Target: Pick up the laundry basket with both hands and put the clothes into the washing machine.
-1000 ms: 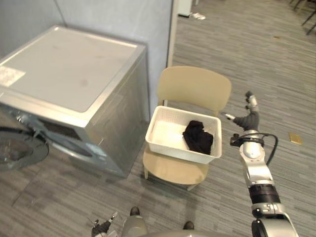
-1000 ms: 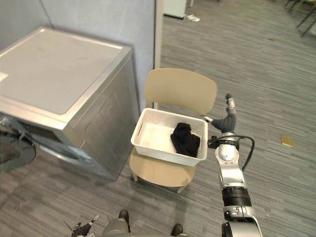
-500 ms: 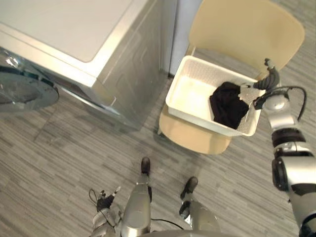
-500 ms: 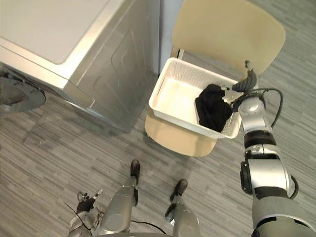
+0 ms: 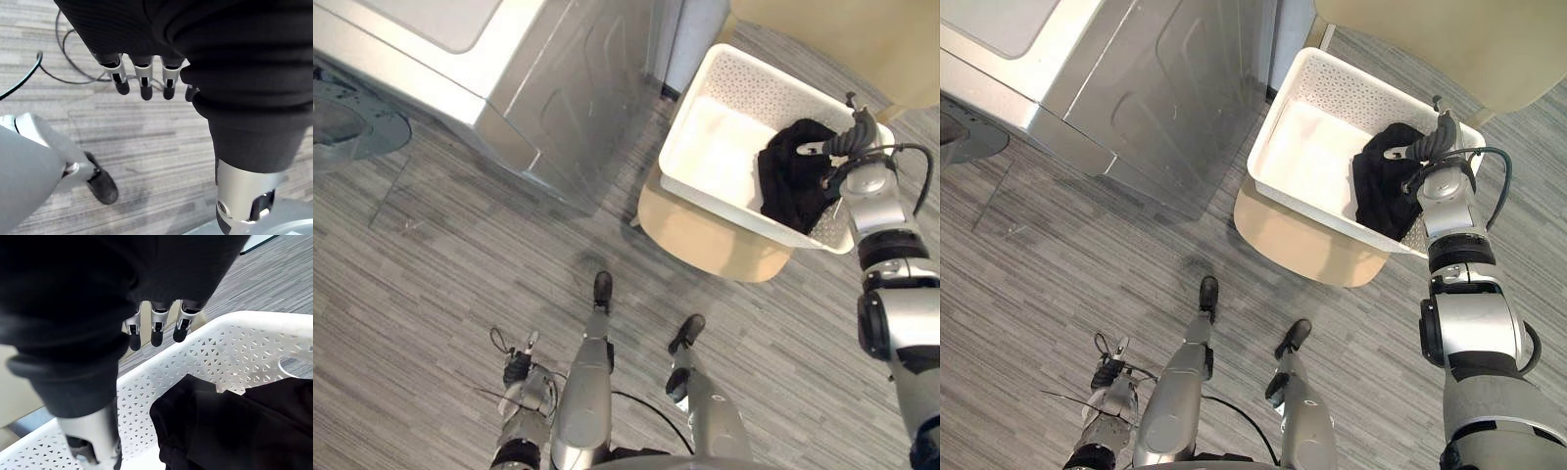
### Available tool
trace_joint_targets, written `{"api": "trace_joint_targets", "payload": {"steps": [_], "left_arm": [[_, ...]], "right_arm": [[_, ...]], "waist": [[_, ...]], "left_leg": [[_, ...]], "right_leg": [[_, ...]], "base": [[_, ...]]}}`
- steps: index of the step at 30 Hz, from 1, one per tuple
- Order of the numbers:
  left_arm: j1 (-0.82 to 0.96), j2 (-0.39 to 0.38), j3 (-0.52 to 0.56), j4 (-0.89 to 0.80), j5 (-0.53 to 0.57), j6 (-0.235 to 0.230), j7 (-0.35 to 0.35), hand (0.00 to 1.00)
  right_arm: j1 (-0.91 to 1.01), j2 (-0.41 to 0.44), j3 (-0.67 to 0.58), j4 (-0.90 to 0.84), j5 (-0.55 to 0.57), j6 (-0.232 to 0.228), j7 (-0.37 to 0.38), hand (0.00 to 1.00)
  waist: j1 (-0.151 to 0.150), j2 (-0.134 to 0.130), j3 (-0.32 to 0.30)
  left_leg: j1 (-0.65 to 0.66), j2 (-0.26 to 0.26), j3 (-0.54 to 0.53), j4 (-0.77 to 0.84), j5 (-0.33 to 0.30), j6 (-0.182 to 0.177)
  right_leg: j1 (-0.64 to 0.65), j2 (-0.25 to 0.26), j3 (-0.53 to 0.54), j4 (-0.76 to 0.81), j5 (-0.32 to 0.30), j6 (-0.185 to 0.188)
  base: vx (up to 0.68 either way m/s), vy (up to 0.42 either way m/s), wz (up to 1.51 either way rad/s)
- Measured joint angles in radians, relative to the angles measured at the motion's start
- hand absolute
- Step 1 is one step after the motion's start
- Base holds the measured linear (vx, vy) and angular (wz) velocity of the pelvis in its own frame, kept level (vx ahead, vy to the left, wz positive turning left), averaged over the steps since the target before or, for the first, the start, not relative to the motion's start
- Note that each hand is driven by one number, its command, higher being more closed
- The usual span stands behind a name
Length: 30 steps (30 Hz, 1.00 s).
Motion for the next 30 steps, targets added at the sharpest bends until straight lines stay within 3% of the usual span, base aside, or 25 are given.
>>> {"api": "trace_joint_targets", "payload": {"steps": [8,17,24,25,30], "left_arm": [[-0.041,-0.014,-0.066,-0.140,0.001,-0.003,-0.001,0.00],[-0.046,-0.046,-0.068,-0.207,0.002,-0.013,0.000,0.00],[-0.046,-0.048,-0.104,-0.260,0.001,-0.018,-0.021,0.00],[-0.046,-0.050,-0.105,-0.267,0.001,-0.018,-0.023,0.00],[-0.046,-0.065,-0.113,-0.299,-0.007,-0.018,-0.041,0.00]], "right_arm": [[-0.075,-0.042,0.029,0.038,0.000,0.023,-0.001,0.00],[-0.079,-0.049,0.158,0.037,0.021,0.022,0.001,0.00],[-0.107,-0.073,0.239,0.060,0.071,0.018,0.020,0.00],[-0.111,-0.075,0.251,0.060,0.090,0.018,0.029,1.00],[-0.159,-0.115,0.305,0.086,0.140,0.014,0.044,1.00]], "waist": [[-0.011,0.015,0.057],[-0.027,0.015,0.058],[-0.023,0.017,0.059],[-0.023,0.017,0.059],[-0.023,0.020,0.061]], "left_leg": [[-0.098,0.003,-0.018,0.028,0.005,-0.005],[-0.179,0.019,0.005,0.067,0.005,-0.005],[-0.243,0.037,0.009,0.071,0.008,-0.010],[-0.249,0.038,0.010,0.071,0.009,-0.010],[-0.270,0.038,0.014,0.072,0.009,-0.010]], "right_leg": [[-0.089,-0.007,-0.041,0.037,0.000,0.000],[-0.163,-0.005,-0.052,0.060,-0.001,-0.002],[-0.229,0.003,-0.098,0.072,-0.005,-0.028],[-0.236,0.003,-0.097,0.072,-0.004,-0.028],[-0.260,0.002,-0.098,0.072,-0.003,-0.030]], "base": [[-0.01,0.038,0.03],[0.00,0.029,-0.06],[0.00,0.033,-0.06],[0.04,0.058,-0.05],[0.05,0.062,-0.03]]}}
